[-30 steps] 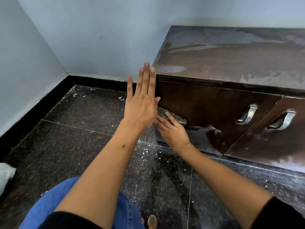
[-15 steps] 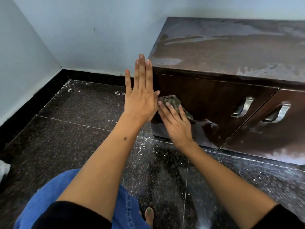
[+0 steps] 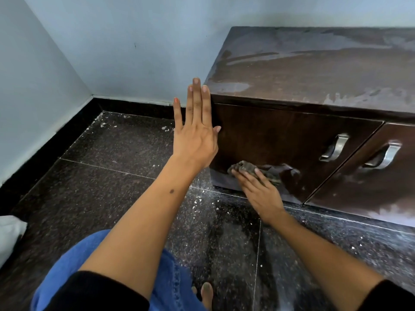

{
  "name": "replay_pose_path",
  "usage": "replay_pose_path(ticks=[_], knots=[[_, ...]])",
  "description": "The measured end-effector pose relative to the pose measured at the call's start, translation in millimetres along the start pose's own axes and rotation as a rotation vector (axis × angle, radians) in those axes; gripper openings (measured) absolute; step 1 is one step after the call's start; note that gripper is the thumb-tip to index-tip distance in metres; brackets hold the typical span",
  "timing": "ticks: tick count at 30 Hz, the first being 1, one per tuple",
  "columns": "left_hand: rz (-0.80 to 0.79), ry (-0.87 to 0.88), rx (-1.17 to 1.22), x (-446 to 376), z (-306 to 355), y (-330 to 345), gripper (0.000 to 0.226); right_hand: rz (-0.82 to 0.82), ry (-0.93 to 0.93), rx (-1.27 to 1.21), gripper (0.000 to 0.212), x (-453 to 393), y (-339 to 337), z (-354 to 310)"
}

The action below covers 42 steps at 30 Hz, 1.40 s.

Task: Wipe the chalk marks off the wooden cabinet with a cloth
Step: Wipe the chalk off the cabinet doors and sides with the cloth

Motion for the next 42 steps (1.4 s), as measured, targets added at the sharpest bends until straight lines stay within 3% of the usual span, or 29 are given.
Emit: replay_pose_path(ticks=[3,6,10,12,15,19,22,29,33,38,42], knots=[[-0.011,-0.018,0.018,-0.7,3.1,1.3,0.074,0.251,0.186,-0.084,0.053,-27.6,-31.7,14.8],[-0.025,-0.044,0.026,-1.1,6.2,1.8,0.075,0.336,0.209,-0.137,0.052,-57.4,-50.2,22.0],[-0.031,-0.061,0.028,-0.9,8.5,-0.2,0.074,0.242,0.065,-0.065,0.054,-59.2,-32.4,6.5],[-0.048,-0.062,0.040,-0.7,9.3,-2.0,0.074,0.118,-0.031,-0.050,0.055,-40.3,-17.9,-2.2],[-0.062,-0.047,0.037,0.4,6.8,-4.4,0.074,0.038,0.020,-0.046,0.057,-9.6,-4.3,-0.9],[-0.067,-0.036,0.028,-0.8,4.8,-5.2,0.075,0.242,0.265,-0.133,0.054,-26.9,-31.0,11.1],[-0.078,-0.048,0.028,-1.1,5.9,-2.0,0.077,0.282,0.169,-0.106,0.046,-59.9,-44.9,4.2],[-0.051,-0.024,0.010,-0.9,1.4,-1.4,0.076,-0.178,-0.309,0.040,0.056,-62.6,-25.3,-38.4],[-0.047,-0.017,0.014,-1.0,0.2,1.3,0.077,-0.315,-0.265,0.039,0.056,-24.7,5.2,-45.1],[-0.028,-0.010,0.052,-2.9,0.0,1.8,0.078,0.022,0.155,-0.205,0.056,-29.7,-5.2,-41.9],[-0.008,-0.014,0.051,-2.5,2.4,4.3,0.077,-0.001,-0.013,-0.091,0.061,-58.3,-11.3,-43.3]])
Point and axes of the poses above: each hand's wrist, its own x-axis away from the middle knuckle, its own y-axis out of the palm, z = x × y, the point moved 2 cm from there along -x, towards the middle knuckle, and after that the axes turned 9 degrees about x, right-handed, at the moved point
